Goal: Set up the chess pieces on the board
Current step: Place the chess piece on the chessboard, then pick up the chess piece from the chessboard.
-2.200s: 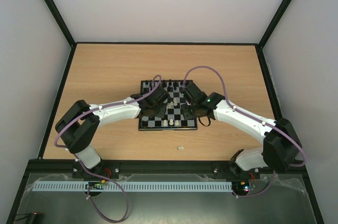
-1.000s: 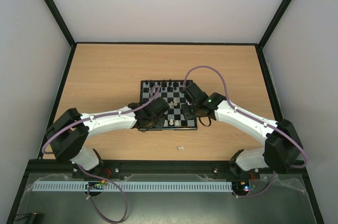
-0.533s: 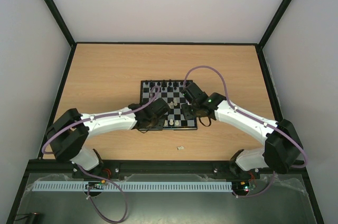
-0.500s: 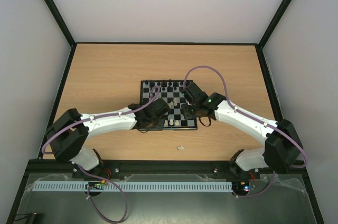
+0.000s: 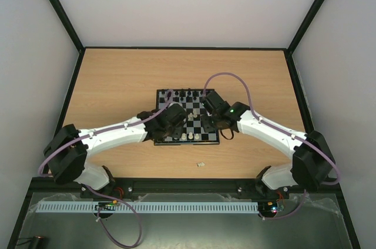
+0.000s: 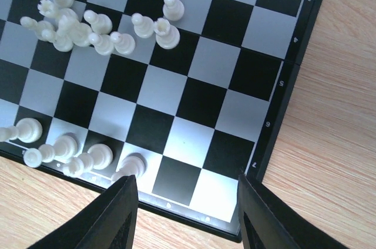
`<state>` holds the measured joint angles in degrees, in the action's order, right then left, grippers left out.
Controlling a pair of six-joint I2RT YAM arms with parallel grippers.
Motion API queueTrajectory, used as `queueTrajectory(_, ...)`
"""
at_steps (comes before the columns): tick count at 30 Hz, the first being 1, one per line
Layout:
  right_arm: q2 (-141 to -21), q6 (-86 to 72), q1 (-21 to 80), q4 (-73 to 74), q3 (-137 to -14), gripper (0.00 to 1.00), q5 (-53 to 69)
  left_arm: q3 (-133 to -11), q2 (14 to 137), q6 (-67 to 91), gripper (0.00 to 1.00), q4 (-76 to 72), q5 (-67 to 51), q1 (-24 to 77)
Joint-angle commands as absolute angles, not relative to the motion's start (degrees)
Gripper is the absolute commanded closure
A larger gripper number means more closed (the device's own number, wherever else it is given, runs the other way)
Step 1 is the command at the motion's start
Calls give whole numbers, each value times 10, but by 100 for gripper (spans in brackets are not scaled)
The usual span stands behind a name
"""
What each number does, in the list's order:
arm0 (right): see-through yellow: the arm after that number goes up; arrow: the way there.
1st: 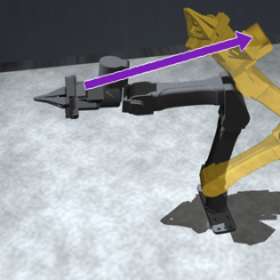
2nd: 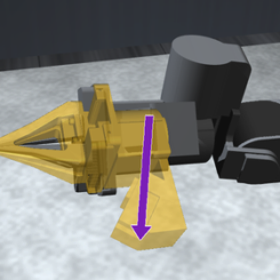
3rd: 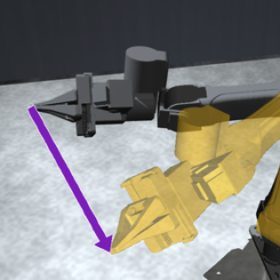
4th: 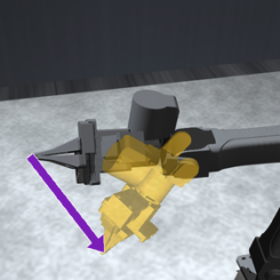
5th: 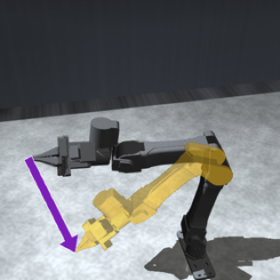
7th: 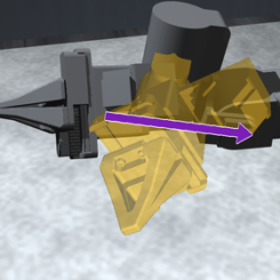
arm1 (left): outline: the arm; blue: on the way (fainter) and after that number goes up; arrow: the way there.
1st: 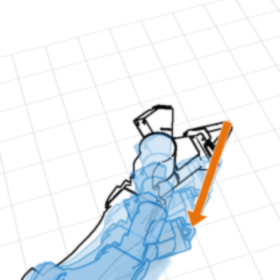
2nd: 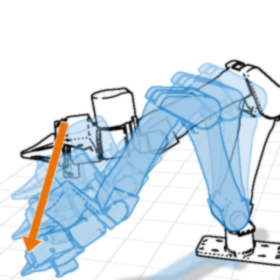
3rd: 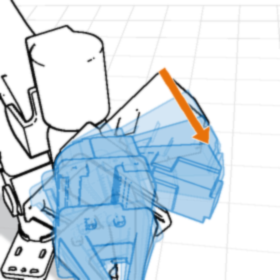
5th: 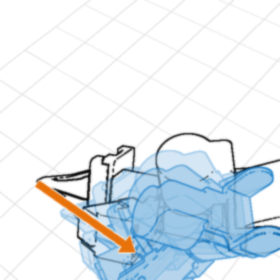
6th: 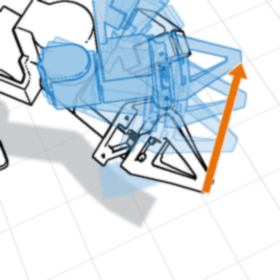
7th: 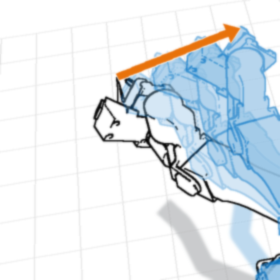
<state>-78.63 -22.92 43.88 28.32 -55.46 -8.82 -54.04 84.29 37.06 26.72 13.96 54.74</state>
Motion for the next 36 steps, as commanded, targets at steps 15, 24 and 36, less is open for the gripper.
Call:
queueTrajectory(15, -954, -218, 436, 253, -673, 59, -70, -549, 804, 309, 13, 231, 118, 408)
queueTrajectory(24, -1009, -209, 417, 246, -712, 60, -53, -548, 801, 312, 11, 216, 111, 405)
queueTrajectory(36, -1041, -200, 402, 235, -717, 67, -36, -544, 809, 310, 12, 211, 108, 405)
